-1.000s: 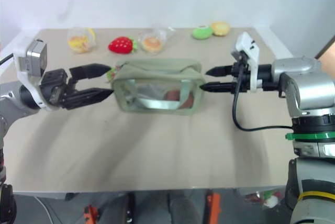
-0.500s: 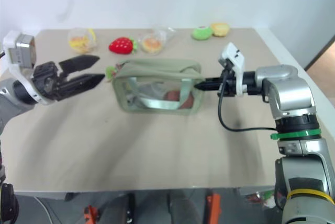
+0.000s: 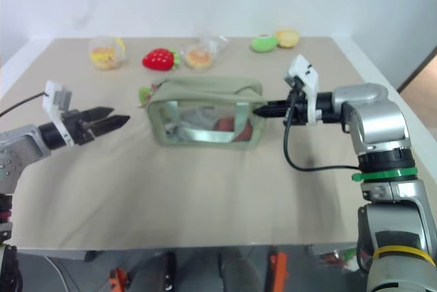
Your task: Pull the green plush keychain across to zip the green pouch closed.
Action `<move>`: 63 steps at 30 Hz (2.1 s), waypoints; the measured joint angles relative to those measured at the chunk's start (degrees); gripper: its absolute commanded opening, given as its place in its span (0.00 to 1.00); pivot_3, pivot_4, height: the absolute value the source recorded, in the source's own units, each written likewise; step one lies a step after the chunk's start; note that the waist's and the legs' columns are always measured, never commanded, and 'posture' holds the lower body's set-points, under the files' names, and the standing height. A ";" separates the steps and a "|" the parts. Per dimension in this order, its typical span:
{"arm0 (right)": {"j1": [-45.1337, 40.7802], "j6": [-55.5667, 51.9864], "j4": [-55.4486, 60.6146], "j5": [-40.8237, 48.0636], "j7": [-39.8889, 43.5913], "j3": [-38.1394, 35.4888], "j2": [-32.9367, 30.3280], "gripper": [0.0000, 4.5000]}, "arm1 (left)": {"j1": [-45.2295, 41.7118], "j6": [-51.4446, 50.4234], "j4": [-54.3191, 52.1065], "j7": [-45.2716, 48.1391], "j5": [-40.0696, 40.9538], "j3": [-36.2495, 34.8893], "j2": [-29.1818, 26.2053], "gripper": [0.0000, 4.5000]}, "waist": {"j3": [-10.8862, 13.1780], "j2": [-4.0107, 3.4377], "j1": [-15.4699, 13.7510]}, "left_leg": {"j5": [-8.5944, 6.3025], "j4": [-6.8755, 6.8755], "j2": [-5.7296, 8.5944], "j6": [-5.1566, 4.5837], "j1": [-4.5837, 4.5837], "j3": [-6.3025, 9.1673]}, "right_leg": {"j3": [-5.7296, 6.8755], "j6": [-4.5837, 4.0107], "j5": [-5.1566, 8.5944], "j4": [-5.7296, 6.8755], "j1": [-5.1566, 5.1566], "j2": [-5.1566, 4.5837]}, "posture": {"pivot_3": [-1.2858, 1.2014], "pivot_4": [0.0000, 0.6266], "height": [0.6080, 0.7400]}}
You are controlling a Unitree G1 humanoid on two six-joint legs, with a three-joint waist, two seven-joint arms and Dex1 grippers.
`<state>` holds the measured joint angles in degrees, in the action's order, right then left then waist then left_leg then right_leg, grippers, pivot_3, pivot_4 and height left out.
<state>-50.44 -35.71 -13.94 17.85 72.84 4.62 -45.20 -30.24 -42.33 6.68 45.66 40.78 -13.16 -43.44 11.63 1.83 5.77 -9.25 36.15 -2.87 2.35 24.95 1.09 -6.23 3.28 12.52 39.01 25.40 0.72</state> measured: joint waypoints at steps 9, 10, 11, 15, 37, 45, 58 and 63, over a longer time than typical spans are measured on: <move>1.73 -0.31 1.74 0.57 -0.74 -0.61 -0.18 0.01 | -7.86 2.73 7.78 2.71 -5.57 4.63 4.24 1.00 | 0.00 0.00 0.07 | 0.00 -0.02 0.00 0.00 -0.02 0.00 | -0.02 0.19 -0.11 0.00 -0.02 0.01 | 0.52 0.24 1.00; 1.86 -0.34 1.90 0.69 -0.83 -0.65 -0.18 0.01 | -8.21 3.24 8.38 3.18 -6.32 5.10 4.36 1.00 | 0.00 0.00 0.11 | 0.00 -0.03 0.00 0.00 -0.03 -0.01 | -0.03 0.21 -0.12 0.00 -0.02 0.01 | 0.52 0.24 1.00; 2.04 -0.35 2.00 0.85 -0.94 -0.75 -0.18 0.01 | -8.56 3.66 8.91 3.59 -7.04 5.56 4.44 1.00 | 0.00 0.00 0.12 | 0.00 -0.05 0.00 0.00 -0.03 0.00 | -0.03 0.20 -0.12 0.00 -0.02 0.01 | 0.52 0.24 1.00; 2.56 -0.42 2.65 1.11 -1.54 -1.03 -0.23 0.01 | -10.15 4.92 12.00 4.34 -9.23 6.19 5.61 1.00 | 0.00 0.00 0.07 | 0.00 -0.06 0.00 0.00 -0.03 0.02 | 0.00 0.21 -0.12 0.00 -0.02 0.01 | 0.52 0.24 1.00; 3.50 -1.30 3.81 2.76 -3.17 -1.21 -0.68 0.00 | -16.41 8.40 21.38 6.19 -13.78 6.92 11.13 0.15 | 0.00 0.00 0.08 | 0.00 -0.06 0.02 0.00 -0.02 0.03 | -0.02 0.25 -0.14 0.00 -0.03 0.01 | 0.52 0.24 1.00; 3.58 -1.31 4.22 2.77 -3.26 -1.21 -0.71 0.00 | -16.95 8.97 19.27 4.74 -13.84 5.93 11.22 0.06 | 0.00 0.00 0.08 | 0.00 -0.06 0.02 0.00 -0.02 0.04 | -0.02 0.25 -0.15 0.00 -0.03 0.01 | 0.52 0.24 1.00; 3.58 -1.32 4.23 2.77 -3.38 -1.21 -0.73 0.00 | -27.60 22.79 19.60 -0.74 -23.05 11.02 16.48 0.06 | 0.00 0.01 0.04 | 0.00 -0.05 0.07 0.00 -0.01 0.02 | -0.08 0.30 -0.17 -0.02 -0.04 0.01 | 0.52 0.24 1.00; 3.90 -1.73 4.61 2.97 -3.73 -1.35 -0.84 0.00 | -32.22 28.76 21.48 1.81 -28.31 15.85 18.19 0.06 | 0.01 0.00 0.06 | 0.00 -0.07 0.08 0.00 -0.01 0.02 | -0.11 0.31 -0.17 -0.02 -0.03 0.01 | 0.52 0.24 1.00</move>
<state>-46.54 -37.44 -9.34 20.81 69.11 3.27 -46.04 -62.46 -13.57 28.16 47.47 12.46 2.69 -25.26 11.63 1.83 5.83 -9.25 36.08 -2.78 2.35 24.93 1.10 -6.33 3.58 12.35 38.99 25.37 0.73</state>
